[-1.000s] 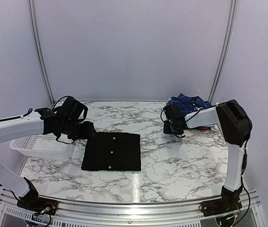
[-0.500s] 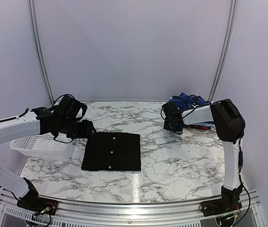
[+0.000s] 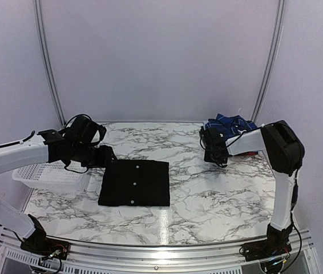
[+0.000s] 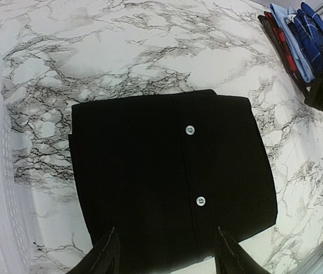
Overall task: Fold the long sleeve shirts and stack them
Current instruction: Move the square-folded shirt to the center of the board.
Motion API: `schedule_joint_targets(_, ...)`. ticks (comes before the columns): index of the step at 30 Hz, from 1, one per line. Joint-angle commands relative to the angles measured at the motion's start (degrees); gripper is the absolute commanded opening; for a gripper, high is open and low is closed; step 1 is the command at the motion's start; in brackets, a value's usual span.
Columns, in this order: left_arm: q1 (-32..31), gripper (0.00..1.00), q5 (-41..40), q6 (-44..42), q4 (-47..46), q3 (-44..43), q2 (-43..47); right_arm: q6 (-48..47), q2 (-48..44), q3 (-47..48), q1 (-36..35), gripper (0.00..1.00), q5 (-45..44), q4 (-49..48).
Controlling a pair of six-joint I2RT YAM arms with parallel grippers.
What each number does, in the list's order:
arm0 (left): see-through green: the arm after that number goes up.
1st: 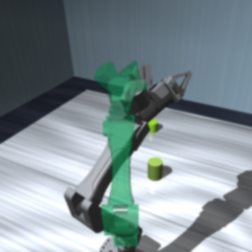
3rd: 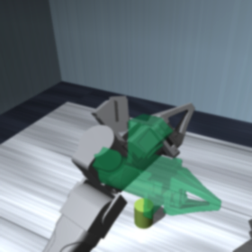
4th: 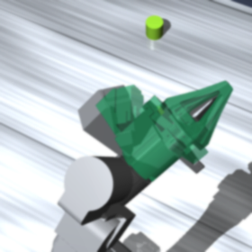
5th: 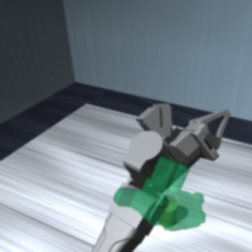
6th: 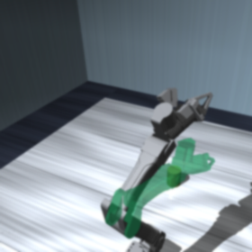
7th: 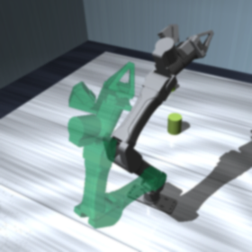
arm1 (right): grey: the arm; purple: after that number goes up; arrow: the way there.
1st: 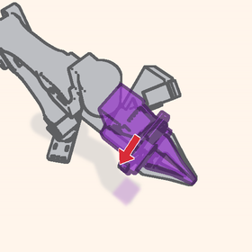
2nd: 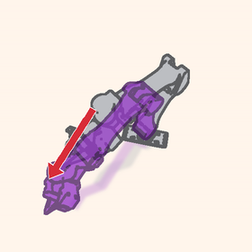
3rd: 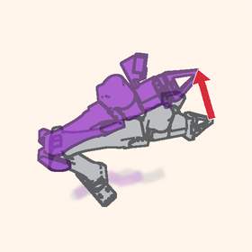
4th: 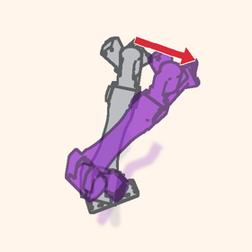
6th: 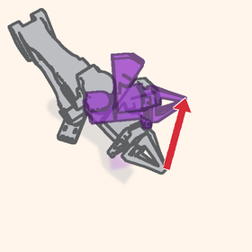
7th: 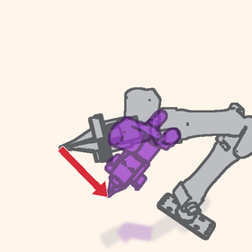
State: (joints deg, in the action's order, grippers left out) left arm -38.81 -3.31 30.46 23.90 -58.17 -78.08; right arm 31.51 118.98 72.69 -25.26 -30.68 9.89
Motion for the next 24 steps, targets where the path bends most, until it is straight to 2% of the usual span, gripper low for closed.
schedule_joint_targets(1,-0.4,0.58,1.6,0.1,-1.9,1.6,0.7,0.6,-8.5,-9.8,0.3,0.0,2.0,1.5)
schedule_joint_targets(4,-0.5,0.58,2.2,0.4,-3.2,2.3,0.4,2.3,-13.7,-15.6,-2.0,0.0,3.3,1.4)
schedule_joint_targets(7,-0.6,0.58,2.6,0.5,-4.0,2.8,0.0,5.1,-17.8,-20.1,-6.9,0.0,2.8,3.3)
schedule_joint_targets(12,-0.6,0.58,2.9,0.9,-4.9,4.5,0.3,12.5,-21.6,-25.7,-16.5,0.0,8.0,1.5)
schedule_joint_targets(17,-0.6,0.58,3.1,1.4,-5.8,5.4,0.2,17.7,-17.5,-21.6,-26.4,0.0,11.7,0.3)
schedule_joint_targets(21,-0.6,0.58,3.1,1.6,-5.9,5.6,0.2,16.7,-14.5,-15.7,-29.0,0.0,12.8,1.6)
schedule_joint_targets(22,-0.6,0.58,3.1,1.6,-5.9,5.6,0.2,16.0,-14.7,-14.6,-29.1,0.02,13.0,2.0)
schedule_joint_targets(24,-0.6,0.58,3.1,1.6,-5.9,5.6,0.4,14.1,-16.5,-14.1,-29.4,0.16,12.9,2.9)
